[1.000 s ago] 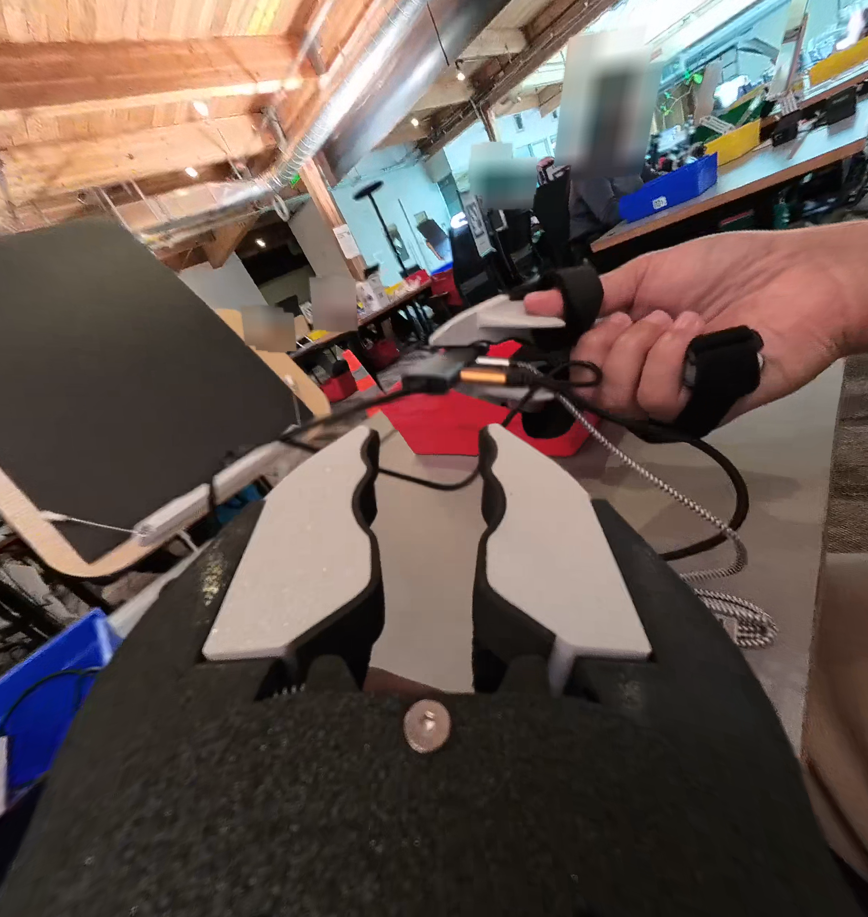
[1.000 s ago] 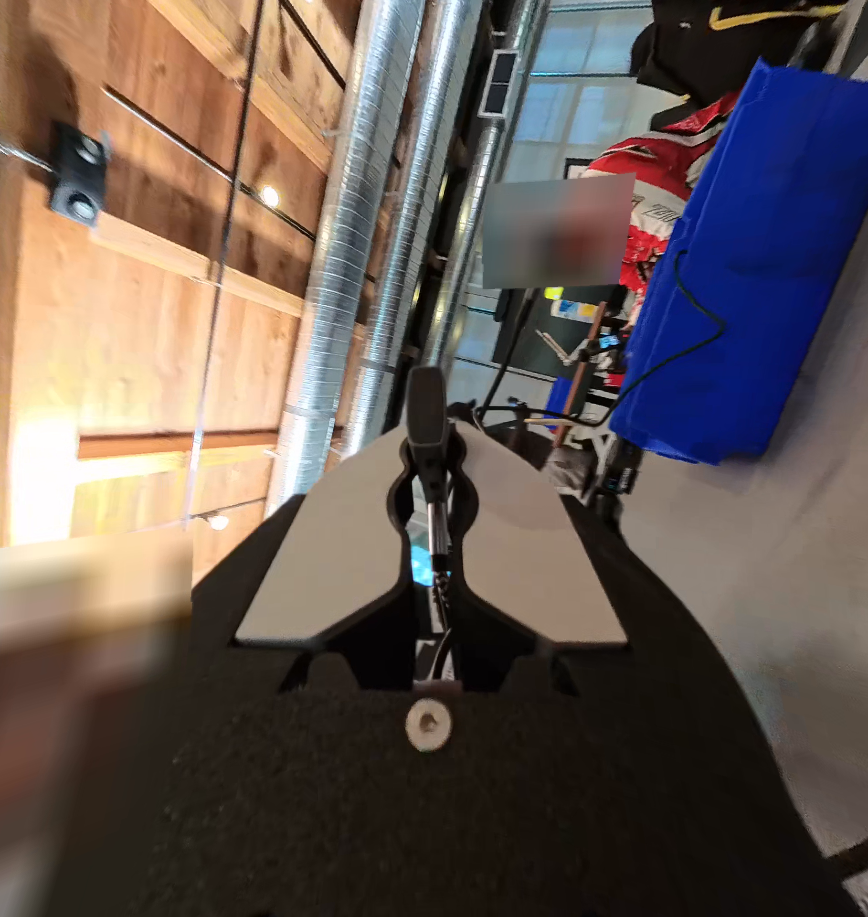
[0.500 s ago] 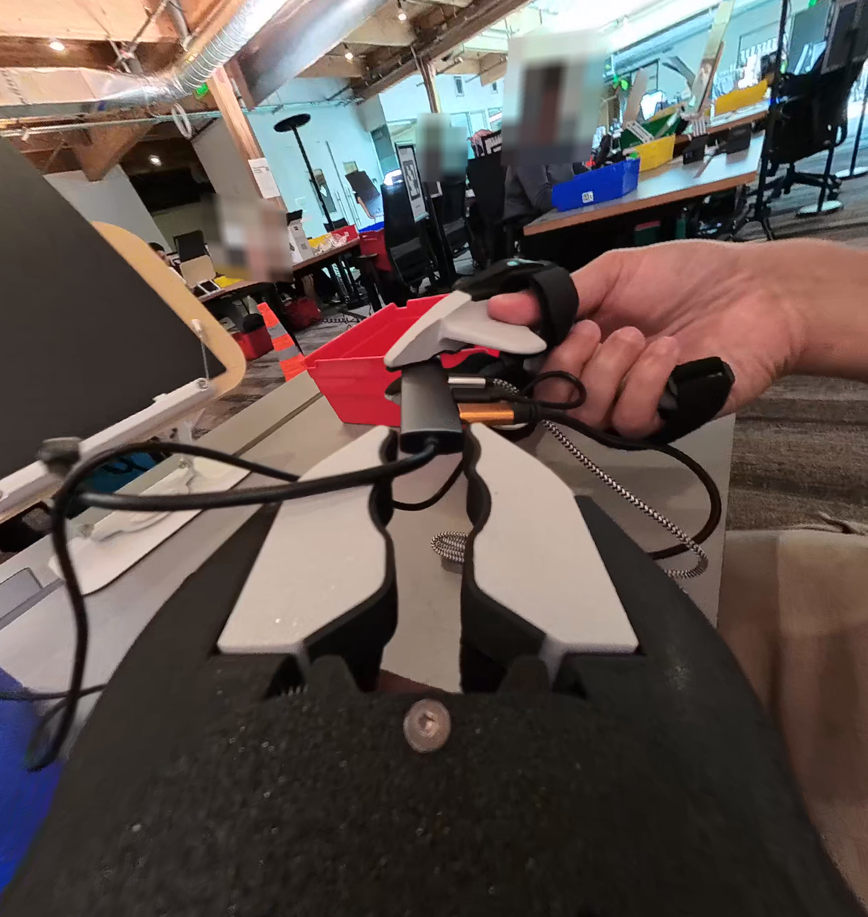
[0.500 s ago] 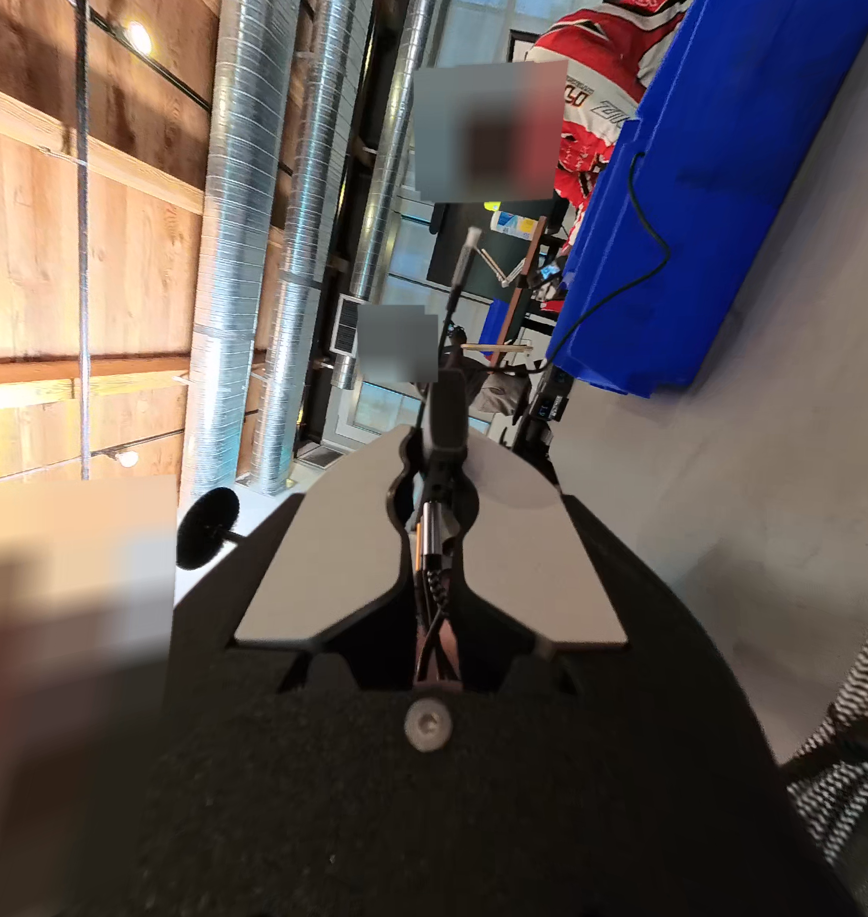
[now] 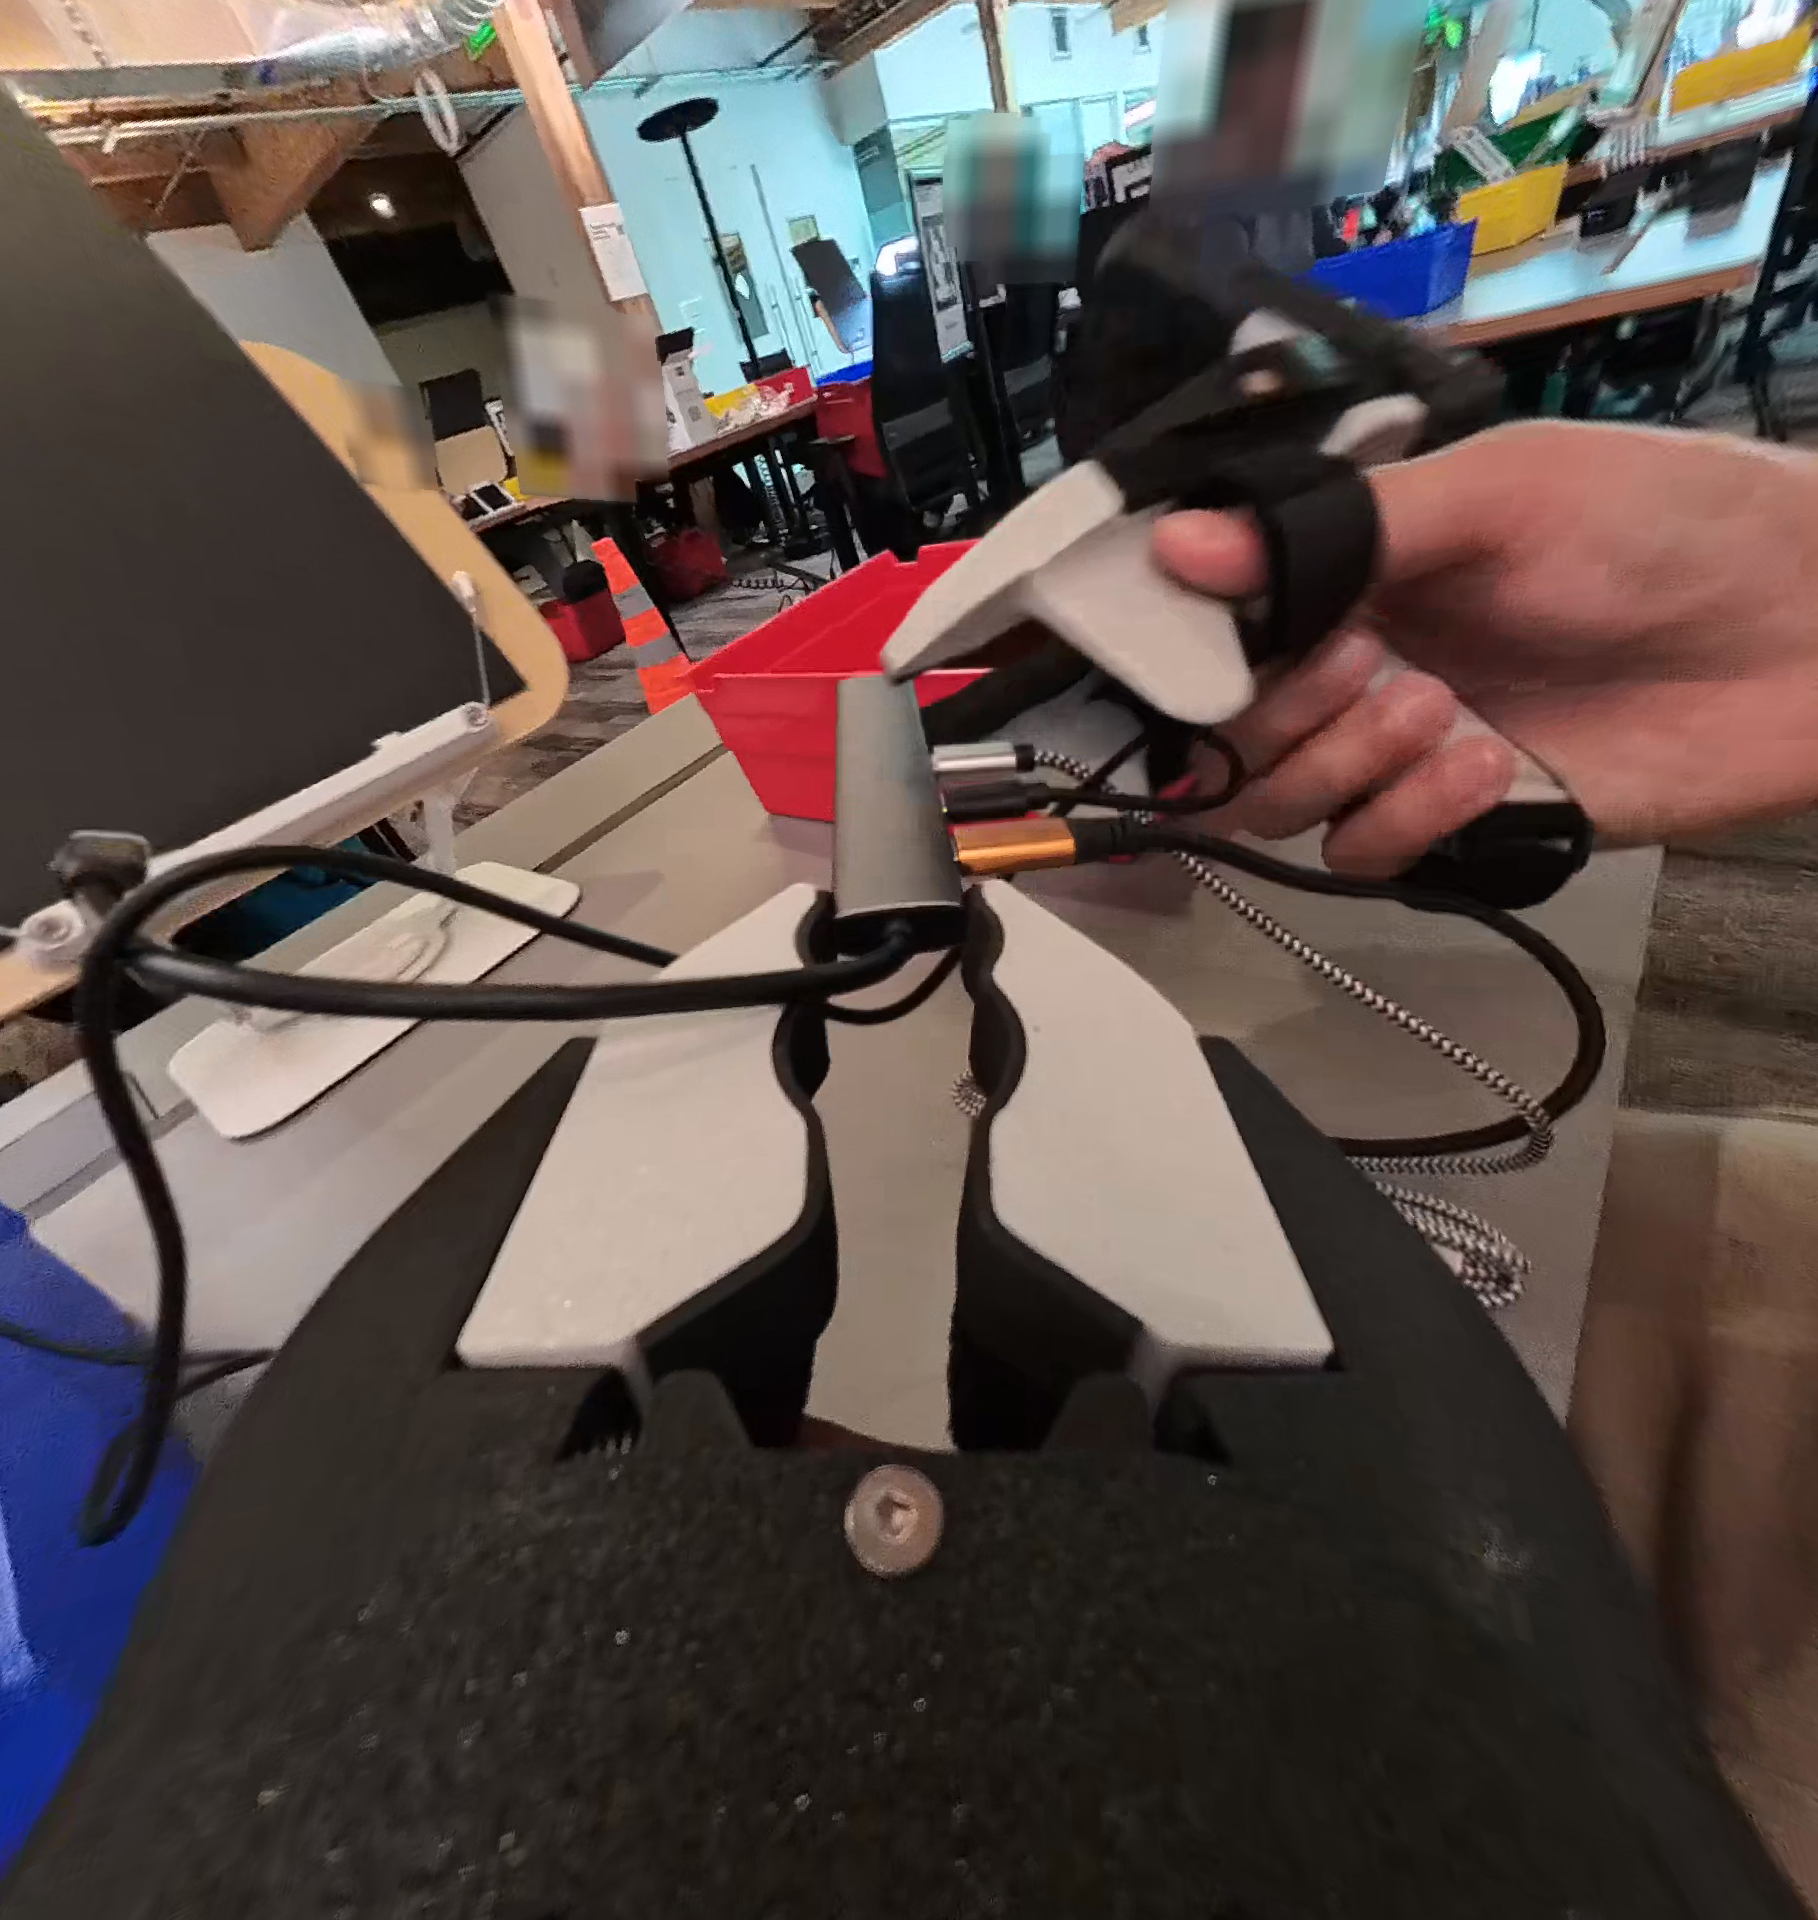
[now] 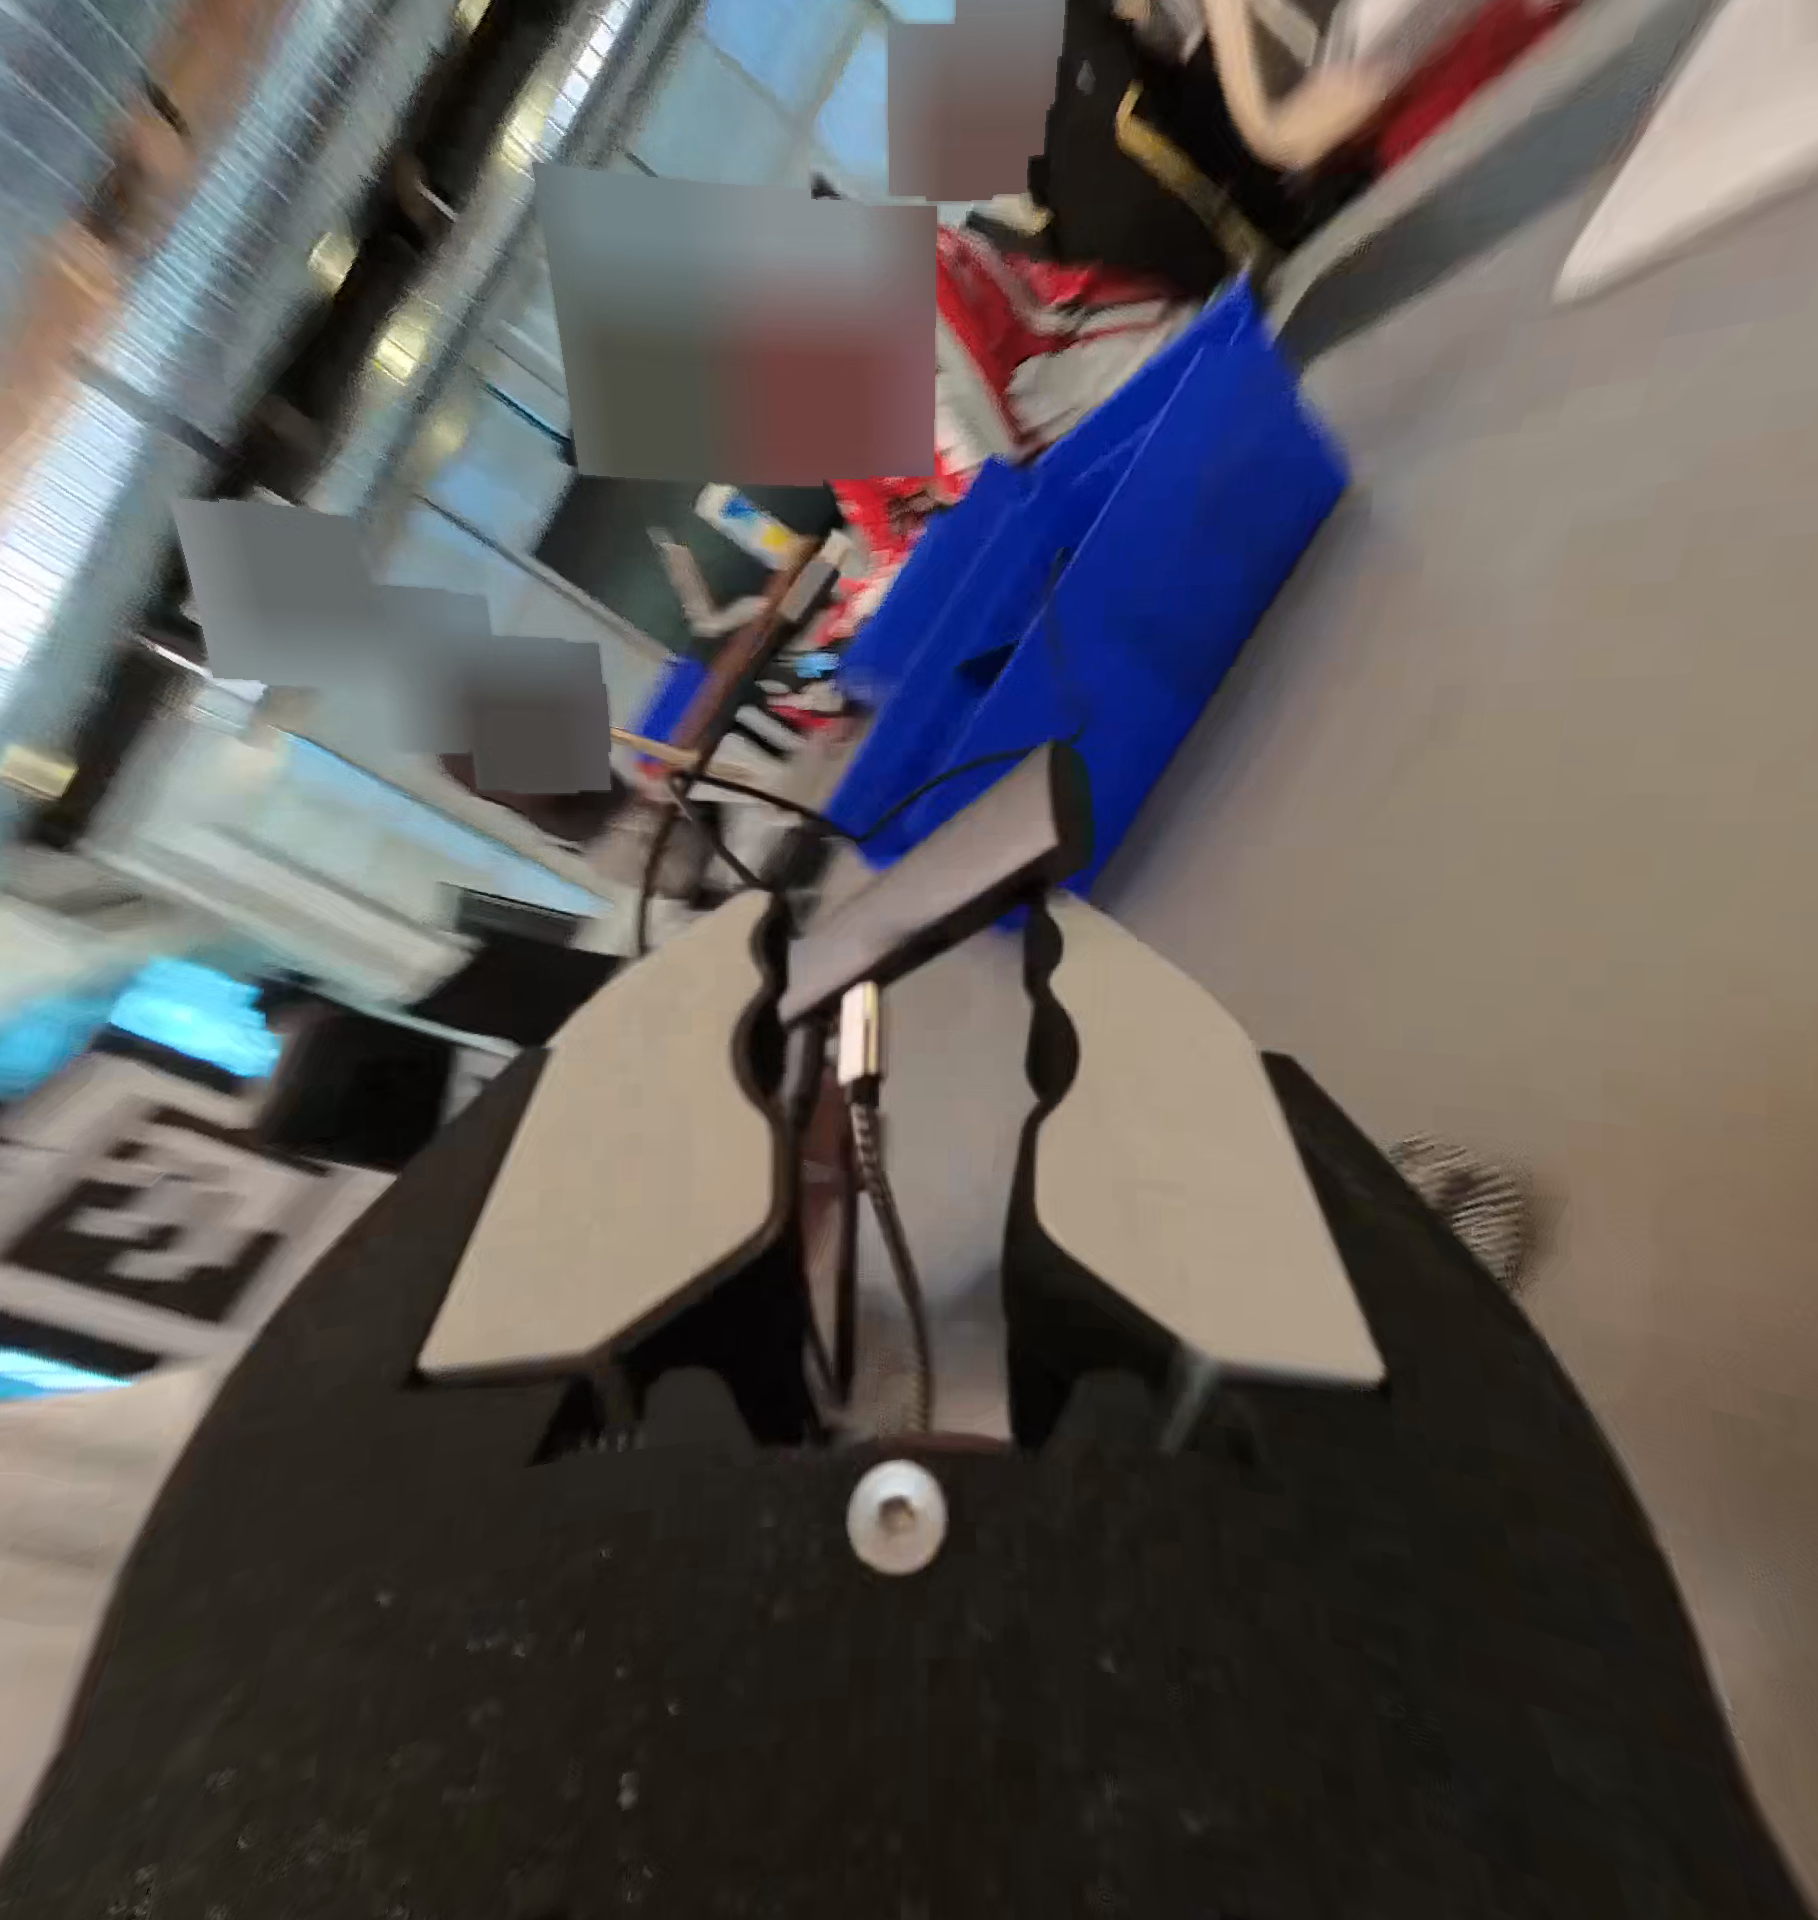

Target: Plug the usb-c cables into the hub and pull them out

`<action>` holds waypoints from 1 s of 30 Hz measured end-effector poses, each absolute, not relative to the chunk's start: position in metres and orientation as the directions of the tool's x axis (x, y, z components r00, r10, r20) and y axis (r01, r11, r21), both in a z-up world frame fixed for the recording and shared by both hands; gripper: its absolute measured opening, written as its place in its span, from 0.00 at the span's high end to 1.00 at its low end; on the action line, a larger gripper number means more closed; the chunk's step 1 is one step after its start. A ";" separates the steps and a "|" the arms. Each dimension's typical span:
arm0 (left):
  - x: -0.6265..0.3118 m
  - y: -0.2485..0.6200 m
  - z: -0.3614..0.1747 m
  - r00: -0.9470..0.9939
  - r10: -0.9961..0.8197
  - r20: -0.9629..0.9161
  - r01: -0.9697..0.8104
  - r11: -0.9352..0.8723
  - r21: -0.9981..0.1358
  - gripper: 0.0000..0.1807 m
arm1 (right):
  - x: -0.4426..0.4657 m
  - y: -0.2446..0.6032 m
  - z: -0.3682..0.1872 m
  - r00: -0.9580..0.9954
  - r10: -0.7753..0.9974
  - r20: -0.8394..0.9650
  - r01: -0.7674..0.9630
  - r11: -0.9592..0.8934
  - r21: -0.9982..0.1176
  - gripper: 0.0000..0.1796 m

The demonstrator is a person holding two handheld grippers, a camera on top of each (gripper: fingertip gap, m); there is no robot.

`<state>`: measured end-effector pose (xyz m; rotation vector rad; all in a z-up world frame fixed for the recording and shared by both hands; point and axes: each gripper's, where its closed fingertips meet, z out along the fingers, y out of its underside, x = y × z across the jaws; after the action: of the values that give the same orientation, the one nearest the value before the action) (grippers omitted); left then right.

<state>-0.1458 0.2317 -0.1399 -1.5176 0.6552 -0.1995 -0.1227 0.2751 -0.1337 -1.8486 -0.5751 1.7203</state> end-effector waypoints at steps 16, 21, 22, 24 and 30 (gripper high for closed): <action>-0.171 0.245 -0.153 0.898 -0.413 -0.153 -0.178 -0.022 -0.984 0.88 | -0.156 0.233 -0.158 0.281 0.945 -0.168 0.167 -0.220 -0.961 0.93; -0.171 0.251 -0.162 0.930 -0.347 -0.123 -0.167 -0.101 -0.981 0.87 | -0.152 0.238 -0.165 0.371 0.917 -0.150 0.192 -0.233 -0.953 0.94; -0.171 0.251 -0.162 0.937 -0.336 -0.098 -0.142 -0.108 -0.984 0.87 | -0.151 0.238 -0.164 0.384 0.911 -0.151 0.181 -0.234 -0.955 0.94; -0.169 0.252 -0.162 0.939 -0.333 -0.087 -0.132 -0.117 -0.984 0.87 | -0.149 0.239 -0.163 0.395 0.910 -0.130 0.186 -0.218 -0.958 0.94; -0.265 0.267 -0.169 0.993 -0.074 0.097 0.080 -0.207 -0.975 0.88 | -0.112 0.258 -0.159 0.450 0.880 -0.151 0.147 -0.239 -0.960 0.94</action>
<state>-0.2650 0.2670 -0.1692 -1.7739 -0.0042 -0.1400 -0.1117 0.2582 -0.1592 -1.6830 -0.8970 0.9010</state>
